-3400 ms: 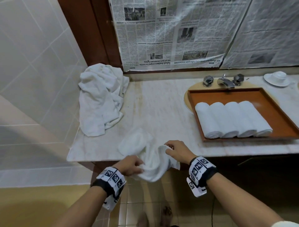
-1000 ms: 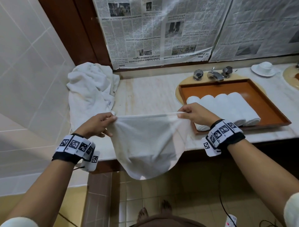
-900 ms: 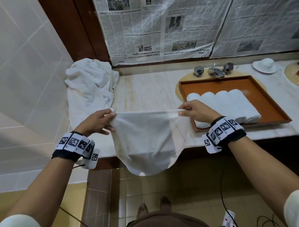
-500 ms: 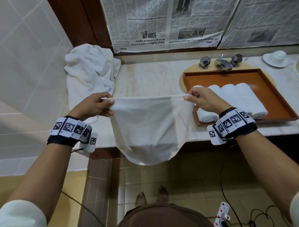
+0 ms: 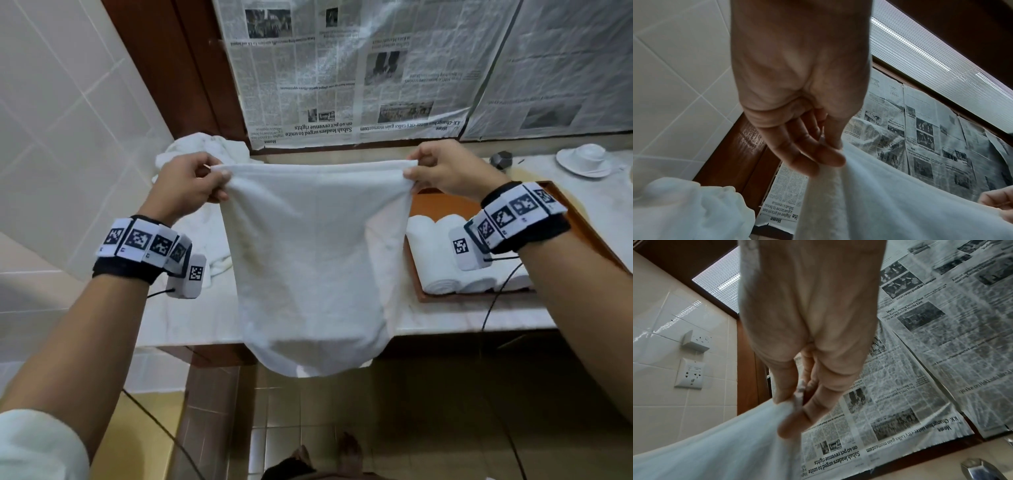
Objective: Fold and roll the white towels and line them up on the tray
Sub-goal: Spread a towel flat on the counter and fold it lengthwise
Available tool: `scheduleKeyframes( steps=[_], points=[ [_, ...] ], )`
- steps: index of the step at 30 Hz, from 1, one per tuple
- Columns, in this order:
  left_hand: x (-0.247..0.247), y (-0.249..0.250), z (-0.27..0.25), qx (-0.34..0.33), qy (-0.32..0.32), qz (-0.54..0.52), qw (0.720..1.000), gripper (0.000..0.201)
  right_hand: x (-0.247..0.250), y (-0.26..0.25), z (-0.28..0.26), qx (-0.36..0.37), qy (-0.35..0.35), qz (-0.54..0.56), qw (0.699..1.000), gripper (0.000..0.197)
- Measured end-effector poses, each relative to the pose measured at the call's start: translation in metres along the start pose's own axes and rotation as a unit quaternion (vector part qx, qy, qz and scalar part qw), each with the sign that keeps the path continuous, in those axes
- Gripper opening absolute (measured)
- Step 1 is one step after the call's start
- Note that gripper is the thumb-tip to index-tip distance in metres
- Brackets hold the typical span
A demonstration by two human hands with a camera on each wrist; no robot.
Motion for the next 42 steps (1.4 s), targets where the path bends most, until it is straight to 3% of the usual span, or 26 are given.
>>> scheduleKeyframes(
  steps=[7,25,31,42],
  points=[
    [-0.003,-0.01,0.015,0.021,0.039,-0.02,0.999,0.005,0.0,-0.004,0.017,-0.006,0.031,0.0,0.999,0.021],
    [0.004,-0.034,0.121,-0.021,0.01,-0.012,1.0,0.011,-0.011,-0.017,0.099,-0.063,0.129,0.011,0.99,0.017],
    [-0.02,-0.059,0.157,-0.005,0.024,0.002,1.0,0.006,-0.018,0.013,0.139,-0.073,0.146,0.038,0.986,0.012],
    [-0.096,-0.134,0.244,0.08,0.043,0.009,0.996,0.006,-0.044,0.111,0.255,-0.139,0.097,0.082,0.982,0.012]
  ],
)
Point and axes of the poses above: each hand's wrist, its own z-axis towards the middle knuckle, its own x-axis out of the back of the hand, y = z × x, the point moved 3 cm from there along z, towards the middle knuckle, and after that the axes turned 1 degree about -x, right-handed, at the moved point
